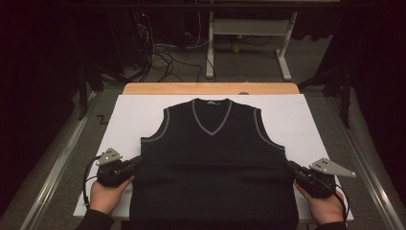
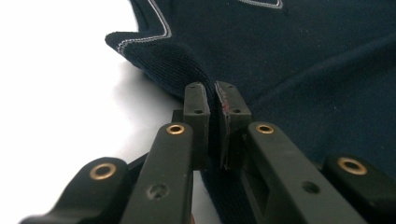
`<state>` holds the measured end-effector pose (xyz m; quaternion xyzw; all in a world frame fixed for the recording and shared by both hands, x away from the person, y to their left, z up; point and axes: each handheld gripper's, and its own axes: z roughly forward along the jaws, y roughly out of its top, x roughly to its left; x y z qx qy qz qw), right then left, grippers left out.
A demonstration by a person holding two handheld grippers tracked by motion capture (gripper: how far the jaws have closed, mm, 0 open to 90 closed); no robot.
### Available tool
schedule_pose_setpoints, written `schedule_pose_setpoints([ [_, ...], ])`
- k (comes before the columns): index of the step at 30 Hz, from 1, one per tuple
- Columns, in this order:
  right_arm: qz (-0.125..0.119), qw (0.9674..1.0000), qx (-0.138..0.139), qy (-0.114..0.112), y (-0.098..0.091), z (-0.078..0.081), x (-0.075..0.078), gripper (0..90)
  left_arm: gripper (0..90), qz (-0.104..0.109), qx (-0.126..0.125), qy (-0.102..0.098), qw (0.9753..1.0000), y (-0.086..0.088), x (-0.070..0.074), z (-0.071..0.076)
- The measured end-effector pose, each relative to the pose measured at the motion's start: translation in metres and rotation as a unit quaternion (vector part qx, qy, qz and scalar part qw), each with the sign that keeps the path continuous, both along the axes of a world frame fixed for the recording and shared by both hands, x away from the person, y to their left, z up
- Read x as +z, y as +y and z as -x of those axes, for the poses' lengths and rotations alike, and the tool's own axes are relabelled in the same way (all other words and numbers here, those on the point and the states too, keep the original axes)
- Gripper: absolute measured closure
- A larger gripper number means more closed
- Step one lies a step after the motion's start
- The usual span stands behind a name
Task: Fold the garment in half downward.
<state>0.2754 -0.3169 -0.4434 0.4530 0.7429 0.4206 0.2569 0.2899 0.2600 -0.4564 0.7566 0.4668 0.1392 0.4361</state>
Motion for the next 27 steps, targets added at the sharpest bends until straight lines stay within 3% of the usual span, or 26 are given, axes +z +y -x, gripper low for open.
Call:
schedule_pose_setpoints([
  [5,-0.001,1.0000,0.006,-0.004,-0.002,0.012,0.002,84.9,80.2,0.005,-0.010,0.012,0.9999,0.003,-0.004,0.006],
  [21,0.003,0.9997,0.022,-0.007,-0.008,0.043,0.000,84.8,80.1,0.002,-0.039,0.014,0.9992,0.002,-0.001,0.037],
  [27,0.008,0.9995,0.030,0.000,-0.010,0.052,-0.003,84.8,80.0,-0.013,-0.055,0.028,0.9980,0.001,-0.007,0.051],
])
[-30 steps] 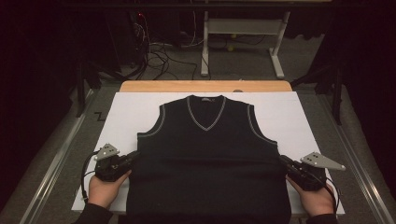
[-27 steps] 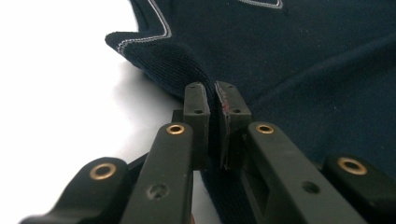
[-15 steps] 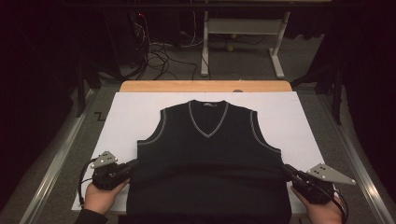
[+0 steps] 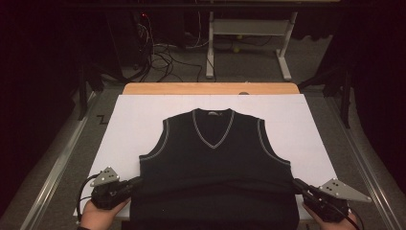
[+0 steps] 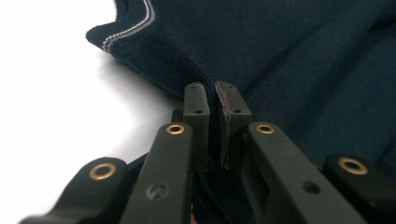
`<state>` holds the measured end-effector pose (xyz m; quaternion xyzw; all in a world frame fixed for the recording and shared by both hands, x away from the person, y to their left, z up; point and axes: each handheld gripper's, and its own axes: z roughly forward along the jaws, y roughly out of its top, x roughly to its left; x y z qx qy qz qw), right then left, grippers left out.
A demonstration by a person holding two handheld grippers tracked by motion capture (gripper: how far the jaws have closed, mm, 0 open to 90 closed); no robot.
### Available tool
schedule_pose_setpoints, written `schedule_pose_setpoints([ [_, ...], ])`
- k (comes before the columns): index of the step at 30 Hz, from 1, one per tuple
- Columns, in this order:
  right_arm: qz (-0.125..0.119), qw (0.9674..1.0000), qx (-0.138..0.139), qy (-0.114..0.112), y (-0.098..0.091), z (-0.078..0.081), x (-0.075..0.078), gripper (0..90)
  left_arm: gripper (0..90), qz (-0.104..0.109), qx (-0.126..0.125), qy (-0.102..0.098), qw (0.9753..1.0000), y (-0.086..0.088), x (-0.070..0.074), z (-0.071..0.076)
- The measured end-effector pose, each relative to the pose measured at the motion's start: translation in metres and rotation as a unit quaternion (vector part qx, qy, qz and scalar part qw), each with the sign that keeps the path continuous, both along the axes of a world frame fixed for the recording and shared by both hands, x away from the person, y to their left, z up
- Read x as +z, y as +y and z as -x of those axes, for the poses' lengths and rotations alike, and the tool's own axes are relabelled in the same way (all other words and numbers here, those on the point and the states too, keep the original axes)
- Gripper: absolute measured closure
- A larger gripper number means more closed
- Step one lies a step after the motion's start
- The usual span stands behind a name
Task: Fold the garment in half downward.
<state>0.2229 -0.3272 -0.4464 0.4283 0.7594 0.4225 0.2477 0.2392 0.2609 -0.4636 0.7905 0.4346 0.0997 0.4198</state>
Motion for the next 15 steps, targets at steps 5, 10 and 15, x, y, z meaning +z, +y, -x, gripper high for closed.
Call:
schedule_pose_setpoints([
  [5,0.003,0.9999,0.007,0.008,-0.001,0.006,-0.003,84.8,80.0,-0.009,-0.005,0.006,0.9999,0.000,-0.003,0.005],
  [10,0.012,0.9994,0.019,0.027,-0.002,0.014,-0.008,84.7,80.0,-0.018,-0.008,0.016,0.9997,0.000,-0.007,0.009],
  [15,0.015,0.9989,0.023,0.039,-0.004,0.018,-0.012,84.6,79.9,-0.019,-0.010,0.021,0.9995,0.002,-0.008,0.012],
])
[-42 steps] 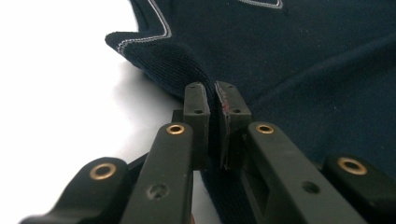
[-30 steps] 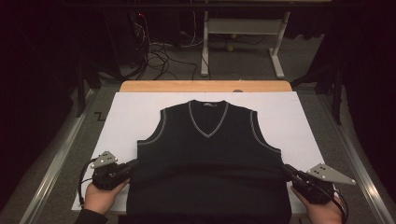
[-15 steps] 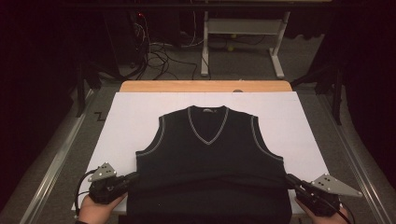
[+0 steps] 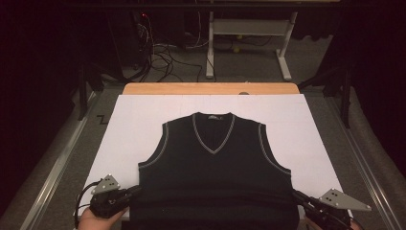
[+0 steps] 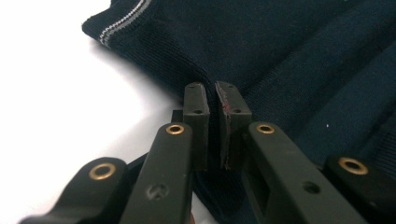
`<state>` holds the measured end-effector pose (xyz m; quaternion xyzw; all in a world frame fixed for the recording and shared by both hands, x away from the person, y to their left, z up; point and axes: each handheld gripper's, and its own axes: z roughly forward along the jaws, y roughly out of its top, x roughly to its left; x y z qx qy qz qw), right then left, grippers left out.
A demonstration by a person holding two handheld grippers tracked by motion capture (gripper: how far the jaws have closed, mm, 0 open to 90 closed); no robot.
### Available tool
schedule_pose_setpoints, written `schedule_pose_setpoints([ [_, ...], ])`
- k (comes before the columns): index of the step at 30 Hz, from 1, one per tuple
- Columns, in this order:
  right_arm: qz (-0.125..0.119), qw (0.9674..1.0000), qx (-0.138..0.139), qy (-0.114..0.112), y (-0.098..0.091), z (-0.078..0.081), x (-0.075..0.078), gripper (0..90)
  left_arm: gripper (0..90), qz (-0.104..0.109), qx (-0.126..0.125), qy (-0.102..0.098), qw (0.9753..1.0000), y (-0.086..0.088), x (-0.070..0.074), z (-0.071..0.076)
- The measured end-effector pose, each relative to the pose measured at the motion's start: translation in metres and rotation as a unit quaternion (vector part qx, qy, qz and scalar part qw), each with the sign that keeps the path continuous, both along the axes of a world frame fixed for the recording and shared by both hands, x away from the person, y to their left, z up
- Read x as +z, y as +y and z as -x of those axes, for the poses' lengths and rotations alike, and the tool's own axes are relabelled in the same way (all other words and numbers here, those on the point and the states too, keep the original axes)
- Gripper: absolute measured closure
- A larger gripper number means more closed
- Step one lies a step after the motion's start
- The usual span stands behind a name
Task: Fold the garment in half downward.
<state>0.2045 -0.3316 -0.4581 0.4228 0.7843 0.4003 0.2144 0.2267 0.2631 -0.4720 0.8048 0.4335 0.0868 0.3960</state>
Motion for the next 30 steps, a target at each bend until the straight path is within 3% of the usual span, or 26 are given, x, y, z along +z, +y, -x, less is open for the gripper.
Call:
schedule_pose_setpoints([
  [8,0.007,0.9999,0.008,0.013,0.000,0.004,-0.004,83.8,75.9,0.005,-0.002,0.004,1.0000,0.002,-0.002,0.004],
  [10,0.005,0.9998,0.011,0.014,-0.001,0.003,-0.005,81.0,66.1,0.009,0.001,0.004,1.0000,0.003,-0.001,0.003],
  [11,-0.001,0.9999,0.008,0.014,-0.001,0.002,-0.005,72.8,59.2,0.015,0.006,0.003,0.9999,0.004,-0.001,0.002],
  [13,-0.013,0.9999,0.004,0.008,-0.001,0.001,-0.004,65.9,50.2,0.022,0.035,0.000,0.9991,0.008,0.000,-0.003],
  [14,-0.017,0.9998,0.000,0.001,-0.001,0.000,-0.003,62.2,46.1,0.022,0.035,0.000,0.9991,0.008,0.000,-0.003],
  [15,-0.021,0.9998,-0.007,-0.002,-0.002,-0.003,-0.002,60.6,41.3,0.028,0.058,-0.008,0.9979,0.010,0.000,-0.007],
  [16,-0.021,0.9998,-0.007,-0.002,-0.002,-0.003,-0.002,60.6,38.9,0.028,0.058,-0.008,0.9979,0.010,0.000,-0.007],
  [17,-0.020,0.9997,-0.015,-0.007,-0.001,-0.010,0.000,56.4,37.3,0.032,0.078,-0.008,0.9964,0.013,0.001,-0.017],
  [20,-0.015,0.9994,-0.028,-0.012,0.001,-0.026,0.003,50.6,34.0,0.033,0.092,-0.010,0.9952,0.013,0.002,-0.030],
  [21,-0.010,0.9992,-0.034,-0.015,0.001,-0.033,0.003,49.2,31.8,0.025,0.105,-0.006,0.9942,0.012,0.003,-0.043],
  [23,-0.010,0.9989,-0.045,-0.009,0.004,-0.048,0.003,47.4,27.0,0.015,0.107,0.000,0.9942,0.008,0.001,-0.058],
  [24,-0.010,0.9988,-0.048,-0.007,0.005,-0.054,0.003,47.3,26.8,0.015,0.107,0.000,0.9942,0.008,0.001,-0.058],
  [25,-0.007,0.9985,-0.054,-0.006,0.006,-0.064,0.003,46.7,24.7,0.010,0.104,0.011,0.9945,0.005,0.000,-0.067],
  [26,-0.007,0.9985,-0.054,-0.006,0.006,-0.064,0.003,46.7,24.7,0.008,0.098,0.023,0.9949,0.003,-0.003,-0.075],
  [27,-0.001,0.9985,-0.054,0.013,0.010,-0.081,0.001,45.6,24.2,-0.009,0.091,0.037,0.9951,-0.004,-0.008,-0.086],
  [30,0.019,0.9975,-0.047,0.049,0.017,-0.101,-0.009,45.9,30.8,-0.033,0.088,0.021,0.9954,-0.011,-0.009,-0.088],
])
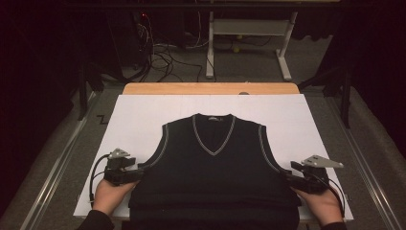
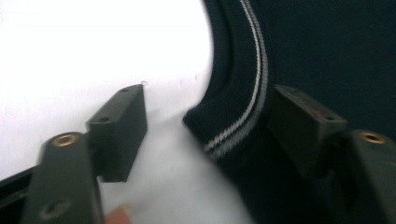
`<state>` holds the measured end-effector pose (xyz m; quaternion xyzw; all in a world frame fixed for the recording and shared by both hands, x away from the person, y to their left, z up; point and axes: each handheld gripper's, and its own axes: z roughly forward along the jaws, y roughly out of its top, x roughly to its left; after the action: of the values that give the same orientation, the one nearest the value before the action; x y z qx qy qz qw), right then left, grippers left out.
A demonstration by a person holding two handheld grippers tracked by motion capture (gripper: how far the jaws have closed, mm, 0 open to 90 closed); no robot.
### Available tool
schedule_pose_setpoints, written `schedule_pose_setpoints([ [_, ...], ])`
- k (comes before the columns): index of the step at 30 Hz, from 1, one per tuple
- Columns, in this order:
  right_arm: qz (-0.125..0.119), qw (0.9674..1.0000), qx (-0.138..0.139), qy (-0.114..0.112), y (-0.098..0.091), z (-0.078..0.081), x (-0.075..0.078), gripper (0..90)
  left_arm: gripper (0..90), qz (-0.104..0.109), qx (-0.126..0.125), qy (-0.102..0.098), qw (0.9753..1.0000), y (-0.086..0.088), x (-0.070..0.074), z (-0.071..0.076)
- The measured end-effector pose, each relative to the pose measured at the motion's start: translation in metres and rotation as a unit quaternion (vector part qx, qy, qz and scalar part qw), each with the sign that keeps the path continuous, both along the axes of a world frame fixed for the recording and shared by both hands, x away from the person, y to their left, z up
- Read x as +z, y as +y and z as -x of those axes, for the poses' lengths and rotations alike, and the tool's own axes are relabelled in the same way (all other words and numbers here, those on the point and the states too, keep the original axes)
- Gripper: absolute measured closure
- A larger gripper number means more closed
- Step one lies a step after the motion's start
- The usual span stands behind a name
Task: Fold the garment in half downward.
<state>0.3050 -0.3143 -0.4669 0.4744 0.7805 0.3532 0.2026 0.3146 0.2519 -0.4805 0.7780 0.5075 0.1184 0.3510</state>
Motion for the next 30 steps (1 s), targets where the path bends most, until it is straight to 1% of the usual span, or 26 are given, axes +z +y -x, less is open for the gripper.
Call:
schedule_pose_setpoints([
  [1,0.001,1.0000,0.004,0.008,0.002,-0.004,-0.003,46.9,37.0,-0.003,-0.008,0.000,1.0000,-0.002,0.001,0.000],
  [2,0.001,1.0000,0.004,0.008,0.002,-0.004,-0.003,46.9,37.0,0.000,-0.015,0.002,0.9999,-0.004,0.001,0.000],
  [3,-0.012,0.9997,0.015,0.016,0.004,-0.005,-0.003,58.6,47.7,-0.007,-0.025,0.000,0.9997,-0.006,0.002,0.002],
  [4,-0.011,0.9996,0.020,0.015,0.005,-0.004,-0.002,64.3,51.1,-0.007,-0.025,0.000,0.9997,-0.006,0.002,0.002],
  [5,-0.012,0.9994,0.027,0.016,0.005,-0.003,-0.002,70.6,55.8,-0.006,-0.030,0.000,0.9995,-0.007,0.002,0.003],
  [7,-0.013,0.9994,0.029,0.014,0.006,-0.001,-0.001,81.2,67.6,0.006,-0.033,-0.001,0.9994,-0.006,0.002,0.005],
  [8,-0.016,0.9993,0.030,0.013,0.005,-0.001,-0.001,84.9,72.4,0.006,-0.034,-0.005,0.9994,-0.005,0.003,0.006],
  [9,-0.014,0.9994,0.028,0.012,0.005,0.001,0.000,86.1,74.9,0.006,-0.033,-0.009,0.9994,-0.005,0.003,0.008],
  [10,-0.014,0.9994,0.028,0.012,0.005,0.001,0.000,86.1,74.9,0.007,-0.033,-0.008,0.9994,-0.005,0.004,0.008],
  [11,-0.007,0.9994,0.032,0.005,0.005,0.003,0.001,87.0,75.9,0.012,-0.037,-0.006,0.9992,-0.003,0.004,0.010],
  [12,-0.007,0.9994,0.032,0.005,0.005,0.003,0.001,87.0,76.1,0.012,-0.037,-0.006,0.9992,-0.003,0.004,0.010],
  [14,-0.006,0.9993,0.038,-0.002,0.005,0.009,0.003,87.9,76.7,0.023,-0.041,-0.004,0.9989,0.000,0.004,0.013],
  [16,-0.006,0.9992,0.039,-0.004,0.004,0.011,0.005,87.9,76.8,0.024,-0.042,-0.004,0.9988,0.000,0.005,0.014],
  [17,-0.007,0.9990,0.043,-0.008,0.003,0.017,0.006,88.0,76.8,0.024,-0.047,-0.008,0.9986,0.000,0.007,0.019],
  [18,-0.007,0.9990,0.043,-0.008,0.003,0.017,0.006,88.0,76.8,0.024,-0.047,-0.008,0.9986,0.000,0.007,0.019],
  [19,-0.004,0.9987,0.051,-0.007,0.002,0.023,0.006,88.0,76.8,0.022,-0.051,-0.010,0.9984,0.000,0.007,0.022],
  [21,-0.003,0.9985,0.054,-0.007,0.001,0.025,0.006,88.0,76.8,0.019,-0.058,-0.011,0.9981,0.000,0.009,0.027],
  [22,-0.004,0.9984,0.056,-0.004,0.001,0.028,0.006,88.0,76.8,0.019,-0.060,-0.010,0.9980,0.000,0.009,0.030],
  [23,-0.005,0.9981,0.061,-0.005,0.000,0.034,0.007,88.0,76.8,0.019,-0.065,-0.005,0.9977,0.001,0.009,0.036],
  [24,-0.005,0.9979,0.065,-0.005,0.000,0.037,0.008,88.0,76.7,0.019,-0.065,-0.005,0.9977,0.001,0.009,0.036],
  [26,-0.007,0.9979,0.064,-0.003,0.001,0.043,0.011,87.6,76.3,0.018,-0.072,0.000,0.9972,0.002,0.009,0.044],
  [27,-0.006,0.9978,0.066,-0.007,0.001,0.044,0.011,86.1,74.9,0.019,-0.071,-0.006,0.9973,0.003,0.011,0.044],
  [28,-0.010,0.9979,0.064,-0.009,0.002,0.044,0.012,80.0,68.4,0.022,-0.064,-0.013,0.9976,0.005,0.014,0.043],
  [29,-0.018,0.9976,0.066,-0.014,0.002,0.042,0.014,74.0,60.4,0.028,-0.053,-0.020,0.9980,0.007,0.017,0.039],
  [30,-0.026,0.9976,0.062,-0.017,0.003,0.039,0.016,68.5,54.1,0.028,-0.053,-0.020,0.9980,0.007,0.017,0.039],
])
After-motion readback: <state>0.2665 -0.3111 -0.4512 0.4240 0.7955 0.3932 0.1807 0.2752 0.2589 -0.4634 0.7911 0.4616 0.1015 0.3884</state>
